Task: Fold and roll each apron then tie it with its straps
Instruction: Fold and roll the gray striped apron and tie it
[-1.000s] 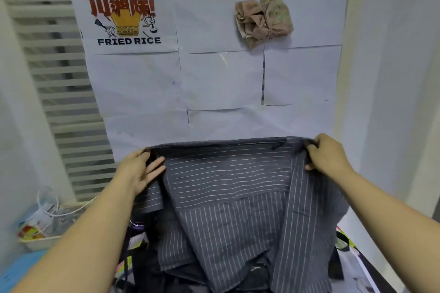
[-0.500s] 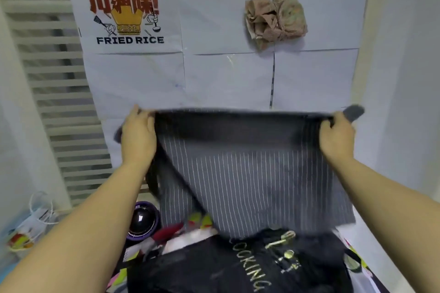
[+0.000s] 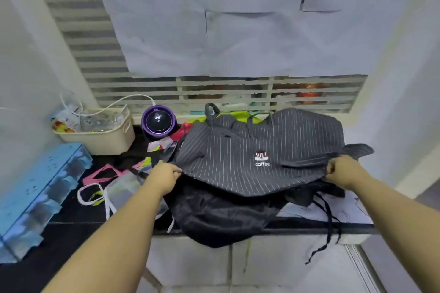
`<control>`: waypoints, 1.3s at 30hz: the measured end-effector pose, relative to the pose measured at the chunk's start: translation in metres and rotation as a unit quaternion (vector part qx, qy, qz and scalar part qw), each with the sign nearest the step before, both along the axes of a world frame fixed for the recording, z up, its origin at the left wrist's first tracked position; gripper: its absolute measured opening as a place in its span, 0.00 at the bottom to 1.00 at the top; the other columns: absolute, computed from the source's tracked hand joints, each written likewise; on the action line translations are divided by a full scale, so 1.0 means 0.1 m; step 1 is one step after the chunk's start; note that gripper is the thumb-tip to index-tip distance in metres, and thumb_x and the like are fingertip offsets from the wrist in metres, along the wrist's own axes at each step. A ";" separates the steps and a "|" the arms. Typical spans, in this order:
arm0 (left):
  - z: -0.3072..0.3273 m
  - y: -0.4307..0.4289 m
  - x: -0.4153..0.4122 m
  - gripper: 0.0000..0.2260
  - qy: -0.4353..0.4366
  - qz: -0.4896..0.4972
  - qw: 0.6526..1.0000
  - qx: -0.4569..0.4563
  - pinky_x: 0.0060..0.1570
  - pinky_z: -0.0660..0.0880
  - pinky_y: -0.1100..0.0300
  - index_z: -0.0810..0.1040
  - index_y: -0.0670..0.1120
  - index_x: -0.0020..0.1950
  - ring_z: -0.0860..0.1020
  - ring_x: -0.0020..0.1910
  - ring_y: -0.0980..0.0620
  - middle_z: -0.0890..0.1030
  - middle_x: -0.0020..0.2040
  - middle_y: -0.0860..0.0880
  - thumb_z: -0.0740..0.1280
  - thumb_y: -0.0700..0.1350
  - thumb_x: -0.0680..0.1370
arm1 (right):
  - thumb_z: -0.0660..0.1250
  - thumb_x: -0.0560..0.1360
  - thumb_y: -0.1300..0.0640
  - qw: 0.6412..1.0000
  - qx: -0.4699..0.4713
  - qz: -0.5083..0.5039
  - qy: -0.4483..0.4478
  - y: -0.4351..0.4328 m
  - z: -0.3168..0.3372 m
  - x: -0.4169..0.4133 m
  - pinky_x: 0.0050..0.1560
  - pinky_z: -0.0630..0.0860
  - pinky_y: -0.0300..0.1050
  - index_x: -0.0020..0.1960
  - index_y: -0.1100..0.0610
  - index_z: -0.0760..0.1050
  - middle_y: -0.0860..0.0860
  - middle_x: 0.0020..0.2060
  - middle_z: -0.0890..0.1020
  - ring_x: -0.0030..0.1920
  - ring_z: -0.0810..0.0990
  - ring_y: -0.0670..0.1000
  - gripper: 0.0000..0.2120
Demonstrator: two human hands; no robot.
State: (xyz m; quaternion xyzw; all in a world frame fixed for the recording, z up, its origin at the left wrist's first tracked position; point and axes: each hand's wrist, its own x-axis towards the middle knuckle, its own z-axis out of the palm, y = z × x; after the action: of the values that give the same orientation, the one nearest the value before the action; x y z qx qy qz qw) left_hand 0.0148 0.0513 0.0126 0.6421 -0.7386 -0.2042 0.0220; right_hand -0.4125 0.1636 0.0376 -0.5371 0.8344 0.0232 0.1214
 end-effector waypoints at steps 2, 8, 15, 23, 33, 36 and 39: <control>-0.10 0.05 0.04 0.14 -0.017 0.002 0.999 0.050 0.67 0.64 0.53 0.76 0.44 0.66 0.63 0.73 0.41 0.73 0.69 0.41 0.59 0.45 0.83 | 0.68 0.74 0.54 0.998 0.053 -0.005 0.026 0.06 -0.08 0.04 0.42 0.66 0.41 0.34 0.54 0.67 0.51 0.38 0.73 0.44 0.70 0.53 0.14; -0.08 -0.05 0.01 0.11 -0.028 0.108 0.994 -0.008 0.70 0.60 0.46 0.82 0.50 0.56 0.63 0.69 0.34 0.64 0.73 0.35 0.64 0.51 0.79 | 0.70 0.72 0.53 0.966 0.247 -0.011 0.074 0.10 0.02 -0.02 0.44 0.71 0.41 0.37 0.56 0.72 0.52 0.42 0.74 0.45 0.74 0.53 0.10; 0.27 -0.11 -0.19 0.10 -0.077 0.006 0.968 -0.237 0.65 0.67 0.47 0.83 0.45 0.55 0.70 0.63 0.34 0.70 0.69 0.38 0.66 0.46 0.78 | 0.68 0.75 0.54 0.958 0.266 0.018 0.110 -0.15 0.37 -0.15 0.52 0.74 0.43 0.64 0.59 0.74 0.53 0.51 0.74 0.49 0.74 0.53 0.19; 0.17 -0.11 -0.28 0.17 -0.239 -0.042 0.914 0.326 0.42 0.75 0.60 0.75 0.43 0.66 0.81 0.45 0.49 0.82 0.49 0.46 0.66 0.44 0.78 | 0.59 0.80 0.62 0.934 0.325 -0.033 -0.147 -0.23 -0.04 0.10 0.46 0.78 0.43 0.70 0.56 0.68 0.59 0.67 0.71 0.47 0.82 0.52 0.18; -0.36 -1.08 -0.71 0.19 -0.105 0.044 0.989 0.090 0.58 0.72 0.50 0.75 0.42 0.63 0.75 0.61 0.41 0.76 0.63 0.42 0.60 0.53 0.79 | 0.66 0.77 0.56 0.954 0.022 -0.087 -0.287 -1.15 -0.55 0.41 0.59 0.73 0.48 0.69 0.65 0.67 0.58 0.60 0.77 0.56 0.77 0.55 0.24; -0.56 -1.38 -0.75 0.28 0.019 0.117 0.987 0.105 0.60 0.72 0.49 0.69 0.41 0.69 0.73 0.63 0.40 0.74 0.66 0.41 0.62 0.60 0.77 | 0.67 0.77 0.54 0.923 -0.019 -0.151 -0.353 -1.40 -0.68 0.42 0.63 0.73 0.52 0.73 0.62 0.61 0.59 0.63 0.76 0.59 0.77 0.57 0.29; -0.77 -1.70 -0.87 0.32 0.221 0.196 0.940 0.170 0.60 0.72 0.53 0.67 0.41 0.71 0.75 0.61 0.41 0.75 0.66 0.42 0.69 0.58 0.74 | 0.68 0.76 0.55 0.890 -0.062 -0.200 -0.405 -1.71 -0.77 0.43 0.52 0.75 0.47 0.72 0.61 0.63 0.58 0.59 0.77 0.52 0.78 0.55 0.28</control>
State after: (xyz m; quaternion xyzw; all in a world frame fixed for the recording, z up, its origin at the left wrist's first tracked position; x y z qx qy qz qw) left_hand -0.0724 -0.1190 -0.0641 0.7068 -0.5293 -0.4551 0.1149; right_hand -0.3696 -0.0070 -0.0390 -0.3277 0.8024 -0.2733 0.4173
